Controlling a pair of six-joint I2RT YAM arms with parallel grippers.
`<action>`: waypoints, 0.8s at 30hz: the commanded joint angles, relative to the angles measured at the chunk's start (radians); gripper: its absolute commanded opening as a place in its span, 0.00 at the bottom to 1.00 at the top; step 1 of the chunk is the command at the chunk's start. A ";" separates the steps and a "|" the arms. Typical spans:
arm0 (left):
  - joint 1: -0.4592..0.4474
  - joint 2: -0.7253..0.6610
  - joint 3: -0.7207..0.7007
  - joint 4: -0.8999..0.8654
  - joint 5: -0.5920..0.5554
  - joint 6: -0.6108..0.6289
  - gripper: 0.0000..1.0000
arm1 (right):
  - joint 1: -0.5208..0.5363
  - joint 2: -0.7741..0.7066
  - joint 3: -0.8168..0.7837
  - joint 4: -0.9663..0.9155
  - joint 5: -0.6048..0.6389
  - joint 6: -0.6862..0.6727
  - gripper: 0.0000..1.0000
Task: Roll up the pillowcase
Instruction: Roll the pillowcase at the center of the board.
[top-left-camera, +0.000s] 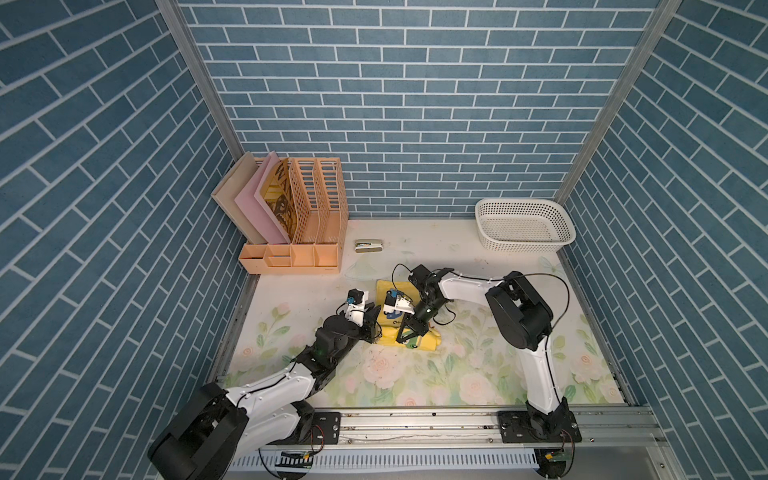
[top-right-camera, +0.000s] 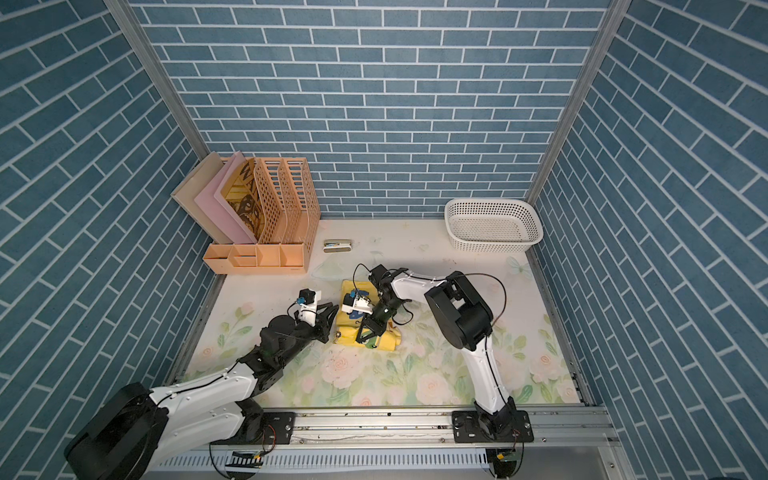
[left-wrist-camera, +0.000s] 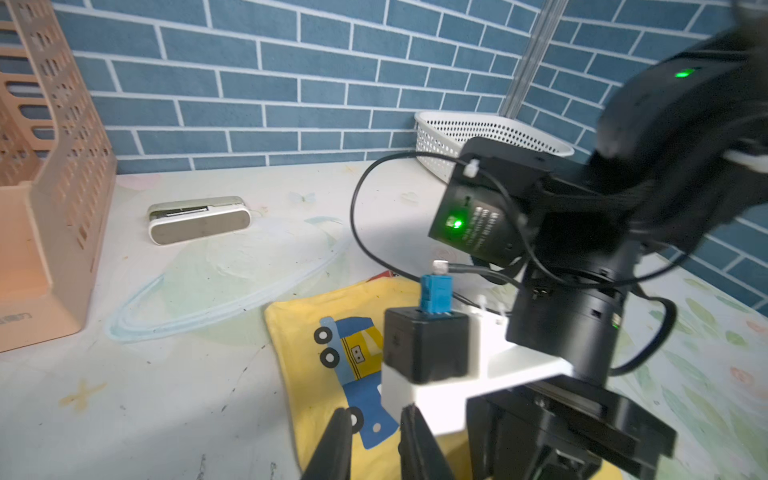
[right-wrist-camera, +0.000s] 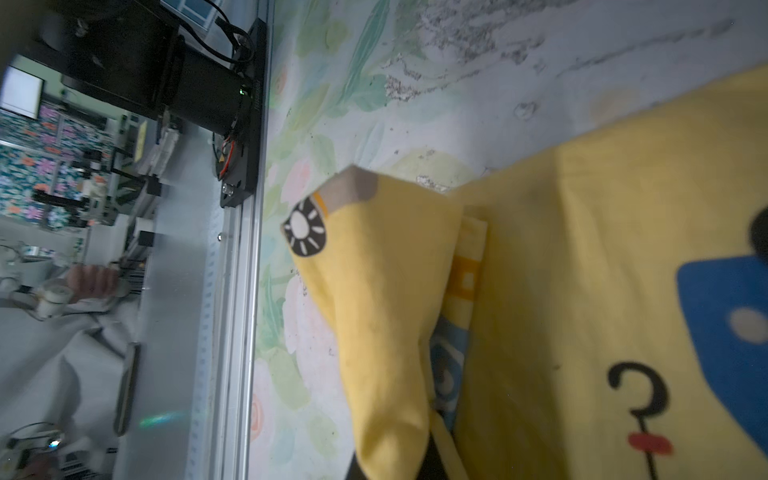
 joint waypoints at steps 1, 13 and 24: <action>0.001 0.054 0.033 0.047 0.075 0.017 0.25 | -0.004 0.041 0.072 -0.166 -0.092 -0.070 0.00; -0.012 0.394 0.095 0.243 0.079 -0.005 0.22 | -0.024 0.080 0.137 -0.124 -0.041 0.022 0.24; -0.009 0.374 0.077 0.218 -0.080 -0.041 0.20 | -0.022 -0.372 -0.195 0.418 0.511 0.259 1.00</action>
